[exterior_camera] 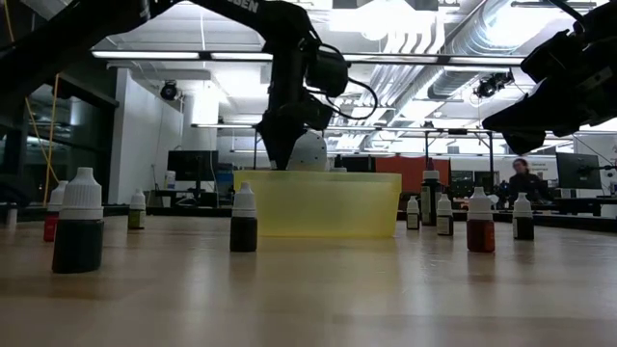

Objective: Pick & Place food coloring
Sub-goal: Put the big blue food coloring bottle in the yellow transparent bin, then put the small green food coloring bottle in the yellow transparent bin

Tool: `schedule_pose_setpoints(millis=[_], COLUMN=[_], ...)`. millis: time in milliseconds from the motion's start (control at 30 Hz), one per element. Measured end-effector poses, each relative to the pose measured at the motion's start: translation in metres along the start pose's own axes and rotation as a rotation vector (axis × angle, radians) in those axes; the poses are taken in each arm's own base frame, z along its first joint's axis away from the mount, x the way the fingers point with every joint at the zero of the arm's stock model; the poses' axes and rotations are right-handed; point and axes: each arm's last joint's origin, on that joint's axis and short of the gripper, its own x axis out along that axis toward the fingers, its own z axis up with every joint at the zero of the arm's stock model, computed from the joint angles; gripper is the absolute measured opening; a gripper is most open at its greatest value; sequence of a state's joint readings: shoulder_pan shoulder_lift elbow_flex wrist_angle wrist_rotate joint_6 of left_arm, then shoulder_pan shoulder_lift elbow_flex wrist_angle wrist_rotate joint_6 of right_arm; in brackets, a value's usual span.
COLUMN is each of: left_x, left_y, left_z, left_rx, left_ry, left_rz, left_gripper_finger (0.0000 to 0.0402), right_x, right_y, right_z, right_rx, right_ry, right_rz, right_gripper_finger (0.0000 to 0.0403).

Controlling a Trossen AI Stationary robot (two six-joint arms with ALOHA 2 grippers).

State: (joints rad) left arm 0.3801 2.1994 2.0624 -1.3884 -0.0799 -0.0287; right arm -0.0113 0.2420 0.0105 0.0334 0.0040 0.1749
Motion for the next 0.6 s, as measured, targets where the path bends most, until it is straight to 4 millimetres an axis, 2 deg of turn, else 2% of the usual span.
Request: schedule_pose_setpoints(millis=[267,600], left_x=[0.0,-0.0009], left_y=[-0.0002,0.0003], left_z=[0.0001,0.0001], left_rx=[0.002,0.009], left_ry=[-0.001,-0.002], left_rz=[0.0,0.013], left_gripper_finger=[0.0151,0.0156], right_x=[0.0,0.0], right_y=[0.0,0.0], right_z=[0.0,0.0], right_rx=[0.0,0.0], right_ry=[0.0,0.0], right_rz=[0.0,0.0], right_gripper_finger=[0.0,0.0])
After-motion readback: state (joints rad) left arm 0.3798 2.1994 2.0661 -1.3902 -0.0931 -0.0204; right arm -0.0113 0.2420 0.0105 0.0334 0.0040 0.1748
